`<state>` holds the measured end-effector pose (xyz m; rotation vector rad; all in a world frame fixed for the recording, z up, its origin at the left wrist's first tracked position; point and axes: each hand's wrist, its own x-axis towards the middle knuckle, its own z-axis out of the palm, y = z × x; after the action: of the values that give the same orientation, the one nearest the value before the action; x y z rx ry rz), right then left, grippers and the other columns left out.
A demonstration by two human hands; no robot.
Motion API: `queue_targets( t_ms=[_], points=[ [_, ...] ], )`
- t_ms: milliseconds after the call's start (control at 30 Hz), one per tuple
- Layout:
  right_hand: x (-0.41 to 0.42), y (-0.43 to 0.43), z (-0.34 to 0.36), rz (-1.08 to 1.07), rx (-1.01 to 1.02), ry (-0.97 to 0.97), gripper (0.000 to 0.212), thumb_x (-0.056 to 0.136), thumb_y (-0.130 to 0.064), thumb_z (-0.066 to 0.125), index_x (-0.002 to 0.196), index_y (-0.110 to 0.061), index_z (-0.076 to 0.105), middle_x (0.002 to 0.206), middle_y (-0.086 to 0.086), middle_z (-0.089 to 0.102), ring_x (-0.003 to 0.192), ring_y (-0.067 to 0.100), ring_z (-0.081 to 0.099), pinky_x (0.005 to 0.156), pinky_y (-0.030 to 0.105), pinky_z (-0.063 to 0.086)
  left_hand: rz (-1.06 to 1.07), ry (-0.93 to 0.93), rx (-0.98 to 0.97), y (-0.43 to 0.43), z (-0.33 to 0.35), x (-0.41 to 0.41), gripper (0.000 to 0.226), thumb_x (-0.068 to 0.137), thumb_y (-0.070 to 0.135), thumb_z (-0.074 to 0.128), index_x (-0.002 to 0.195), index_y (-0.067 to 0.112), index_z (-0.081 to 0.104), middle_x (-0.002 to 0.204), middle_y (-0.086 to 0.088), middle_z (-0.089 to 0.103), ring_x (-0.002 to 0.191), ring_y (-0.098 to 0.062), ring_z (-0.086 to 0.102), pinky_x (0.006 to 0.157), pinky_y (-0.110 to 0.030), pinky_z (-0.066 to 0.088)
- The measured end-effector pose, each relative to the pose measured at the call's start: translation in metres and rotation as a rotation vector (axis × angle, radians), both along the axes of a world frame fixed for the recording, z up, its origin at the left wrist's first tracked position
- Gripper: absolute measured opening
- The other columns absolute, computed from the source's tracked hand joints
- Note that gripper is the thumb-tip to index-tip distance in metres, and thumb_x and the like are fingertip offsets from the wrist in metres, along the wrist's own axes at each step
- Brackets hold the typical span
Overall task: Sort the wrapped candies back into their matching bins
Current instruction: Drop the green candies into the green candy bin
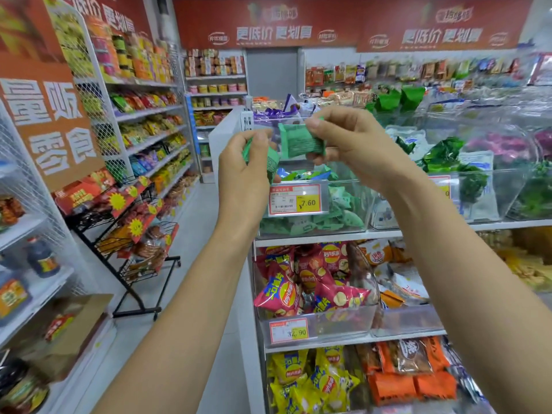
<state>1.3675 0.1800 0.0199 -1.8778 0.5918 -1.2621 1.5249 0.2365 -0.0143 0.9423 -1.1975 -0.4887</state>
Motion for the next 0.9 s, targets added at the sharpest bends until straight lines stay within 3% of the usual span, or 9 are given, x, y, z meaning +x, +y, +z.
queue_targets(
  t_ms=[67,200,300,400,533,633,733,833,900],
  points=[
    [-0.009,0.0,0.002,0.063,0.031,0.002,0.013,0.095,-0.019,0.056,0.086,-0.01,0.061,0.082,0.008,0.062,0.07,0.016,0.062,0.064,0.023,0.054,-0.017,-0.018,0.021,-0.001,0.0,-0.001,0.029,0.103,0.028,0.04,0.111,0.016,0.065,0.105,-0.005,0.069,0.104,-0.023,0.065,0.096,-0.045,0.051],
    [-0.009,0.001,-0.006,0.176,0.042,0.156,0.029,0.086,-0.031,0.062,0.094,-0.003,0.059,0.088,0.014,0.053,0.084,0.025,0.05,0.081,0.034,0.044,-0.066,-0.024,0.017,-0.003,0.002,-0.007,0.033,0.104,0.027,0.04,0.122,0.016,0.065,0.119,-0.002,0.068,0.114,-0.018,0.063,0.101,-0.045,0.049],
    [-0.002,0.004,-0.009,0.218,0.098,0.109,0.018,0.084,-0.025,0.062,0.087,-0.008,0.058,0.084,0.002,0.063,0.083,0.012,0.06,0.077,0.022,0.048,-0.089,0.047,0.016,-0.005,0.002,-0.01,0.037,0.104,0.028,0.038,0.132,0.015,0.059,0.13,-0.001,0.062,0.121,-0.014,0.058,0.105,-0.04,0.047],
    [0.0,-0.001,-0.01,0.168,0.064,0.128,0.01,0.087,-0.026,0.064,0.083,-0.017,0.064,0.107,-0.004,0.07,0.104,0.005,0.063,0.086,0.028,0.048,-0.101,0.055,0.0,-0.006,0.003,-0.013,0.045,0.099,0.04,0.038,0.134,0.018,0.057,0.134,-0.003,0.06,0.126,-0.014,0.054,0.109,-0.041,0.042],
    [0.002,-0.001,-0.008,0.146,-0.004,0.157,0.009,0.094,-0.011,0.056,0.09,-0.007,0.062,0.078,-0.02,0.069,0.073,-0.009,0.059,0.071,0.012,0.042,-0.088,-0.037,0.038,-0.004,0.005,-0.014,0.042,0.106,0.035,0.029,0.131,0.017,0.058,0.136,-0.002,0.057,0.122,-0.005,0.052,0.108,-0.026,0.039],
    [0.001,-0.002,-0.001,0.13,-0.033,0.127,0.014,0.084,-0.022,0.062,0.087,-0.008,0.065,0.069,-0.016,0.065,0.068,-0.005,0.057,0.069,0.01,0.043,0.013,-0.245,0.011,-0.006,0.007,-0.008,0.042,0.106,0.036,0.027,0.111,0.013,0.061,0.124,-0.013,0.061,0.104,-0.012,0.056,0.096,-0.034,0.043],
    [-0.004,-0.018,0.007,-0.032,-0.044,0.149,0.012,0.087,-0.019,0.065,0.082,-0.008,0.068,0.067,-0.009,0.065,0.067,0.001,0.056,0.071,0.016,0.047,0.21,-0.54,-0.129,-0.003,0.003,0.003,0.039,0.105,0.028,0.032,0.129,0.011,0.057,0.125,-0.007,0.058,0.111,-0.016,0.056,0.093,-0.029,0.043],
    [-0.009,-0.034,0.014,-0.243,-0.08,0.443,0.025,0.09,-0.025,0.066,0.081,-0.002,0.07,0.07,0.007,0.061,0.067,0.017,0.05,0.067,0.032,0.045,0.396,-0.815,-0.352,-0.001,-0.005,0.018,0.033,0.099,0.023,0.04,0.12,0.012,0.063,0.118,-0.002,0.062,0.116,-0.018,0.053,0.101,-0.032,0.038],
    [-0.005,-0.039,0.016,-0.238,-0.058,0.737,0.029,0.091,-0.027,0.065,0.082,0.001,0.069,0.065,0.004,0.061,0.061,0.016,0.05,0.061,0.027,0.043,0.467,-0.99,-0.376,-0.007,-0.013,0.03,0.037,0.098,0.027,0.039,0.118,0.013,0.066,0.121,-0.001,0.064,0.13,-0.022,0.047,0.117,-0.042,0.023]
  ],
)
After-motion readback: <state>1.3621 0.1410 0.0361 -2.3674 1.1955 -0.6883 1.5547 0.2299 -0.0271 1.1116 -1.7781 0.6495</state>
